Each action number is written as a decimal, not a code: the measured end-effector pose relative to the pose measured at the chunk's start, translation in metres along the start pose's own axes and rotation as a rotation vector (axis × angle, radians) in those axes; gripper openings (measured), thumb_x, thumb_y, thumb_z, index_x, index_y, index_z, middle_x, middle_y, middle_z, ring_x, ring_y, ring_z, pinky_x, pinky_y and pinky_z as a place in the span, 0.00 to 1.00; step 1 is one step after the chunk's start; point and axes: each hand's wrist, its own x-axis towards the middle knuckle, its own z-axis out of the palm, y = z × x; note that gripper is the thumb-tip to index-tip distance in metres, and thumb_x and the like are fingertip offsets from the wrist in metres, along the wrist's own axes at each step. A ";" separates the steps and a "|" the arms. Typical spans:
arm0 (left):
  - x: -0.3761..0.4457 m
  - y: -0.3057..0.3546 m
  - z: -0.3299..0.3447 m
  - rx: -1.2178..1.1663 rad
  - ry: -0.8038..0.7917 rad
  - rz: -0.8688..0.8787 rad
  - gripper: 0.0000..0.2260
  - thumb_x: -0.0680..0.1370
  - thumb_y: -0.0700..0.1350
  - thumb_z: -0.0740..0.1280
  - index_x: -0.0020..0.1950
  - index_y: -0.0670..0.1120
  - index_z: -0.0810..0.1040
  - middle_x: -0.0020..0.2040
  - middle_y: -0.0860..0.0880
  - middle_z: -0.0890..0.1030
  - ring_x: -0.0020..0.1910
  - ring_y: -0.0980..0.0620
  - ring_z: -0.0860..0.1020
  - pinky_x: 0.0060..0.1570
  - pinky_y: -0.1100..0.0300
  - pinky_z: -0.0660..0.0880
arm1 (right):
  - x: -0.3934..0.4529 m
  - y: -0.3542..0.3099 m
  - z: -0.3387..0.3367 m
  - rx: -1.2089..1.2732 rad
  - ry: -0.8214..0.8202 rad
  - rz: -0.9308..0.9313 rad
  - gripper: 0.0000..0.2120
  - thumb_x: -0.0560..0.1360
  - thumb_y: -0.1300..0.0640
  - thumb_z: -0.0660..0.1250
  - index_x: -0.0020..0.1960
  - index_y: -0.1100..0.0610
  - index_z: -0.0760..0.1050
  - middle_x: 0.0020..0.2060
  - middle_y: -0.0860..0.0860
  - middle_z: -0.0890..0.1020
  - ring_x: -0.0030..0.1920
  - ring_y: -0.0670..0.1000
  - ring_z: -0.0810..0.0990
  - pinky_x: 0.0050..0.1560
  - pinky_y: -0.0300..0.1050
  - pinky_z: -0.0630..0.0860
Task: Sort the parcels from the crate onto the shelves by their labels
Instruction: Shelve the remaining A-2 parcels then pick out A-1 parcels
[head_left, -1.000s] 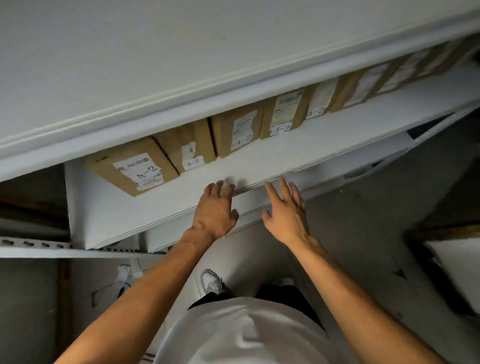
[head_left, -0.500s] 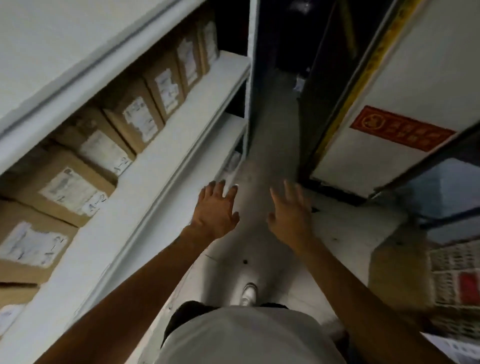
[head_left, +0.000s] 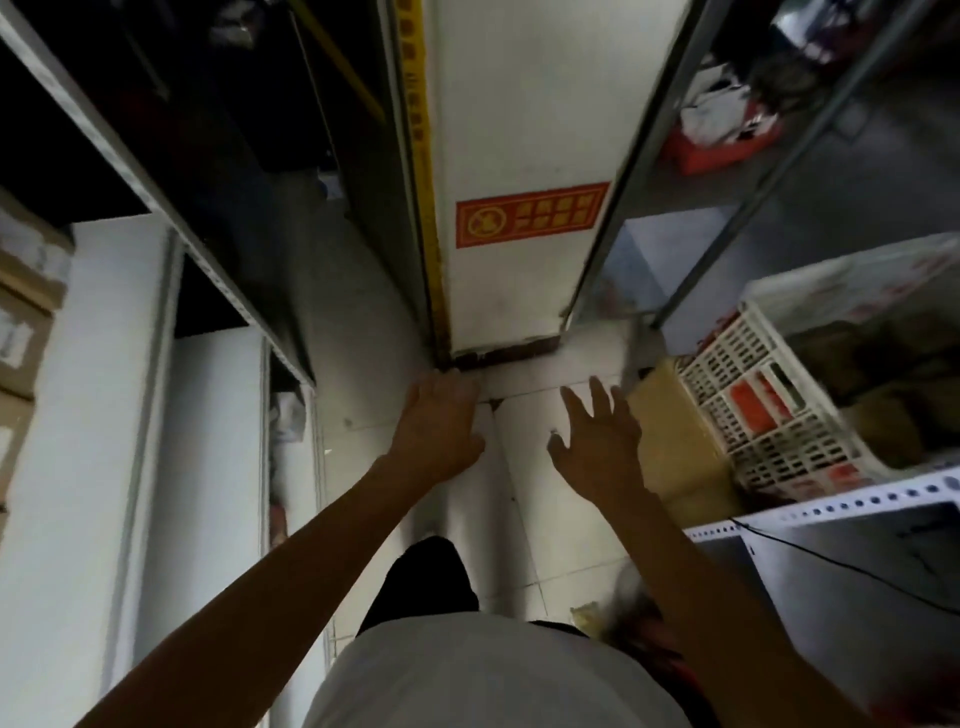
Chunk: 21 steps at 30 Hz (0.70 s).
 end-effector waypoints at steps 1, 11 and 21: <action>0.018 -0.001 -0.002 0.000 -0.008 0.032 0.27 0.75 0.51 0.68 0.72 0.45 0.68 0.70 0.42 0.70 0.69 0.40 0.66 0.71 0.49 0.60 | 0.008 0.005 -0.004 0.002 -0.007 0.055 0.31 0.79 0.47 0.62 0.79 0.52 0.60 0.80 0.60 0.55 0.79 0.65 0.52 0.75 0.64 0.58; 0.165 0.004 -0.051 0.185 -0.105 0.366 0.33 0.79 0.56 0.64 0.81 0.49 0.54 0.79 0.41 0.57 0.78 0.38 0.54 0.76 0.46 0.50 | 0.067 0.033 -0.049 0.155 0.157 0.442 0.36 0.73 0.41 0.53 0.77 0.57 0.64 0.77 0.63 0.61 0.77 0.69 0.56 0.72 0.67 0.61; 0.291 0.115 -0.049 0.293 -0.090 0.666 0.31 0.79 0.55 0.63 0.79 0.47 0.58 0.78 0.39 0.60 0.77 0.38 0.58 0.76 0.45 0.53 | 0.122 0.119 -0.082 0.245 0.221 0.689 0.34 0.79 0.47 0.64 0.80 0.48 0.53 0.81 0.54 0.49 0.80 0.62 0.43 0.76 0.66 0.51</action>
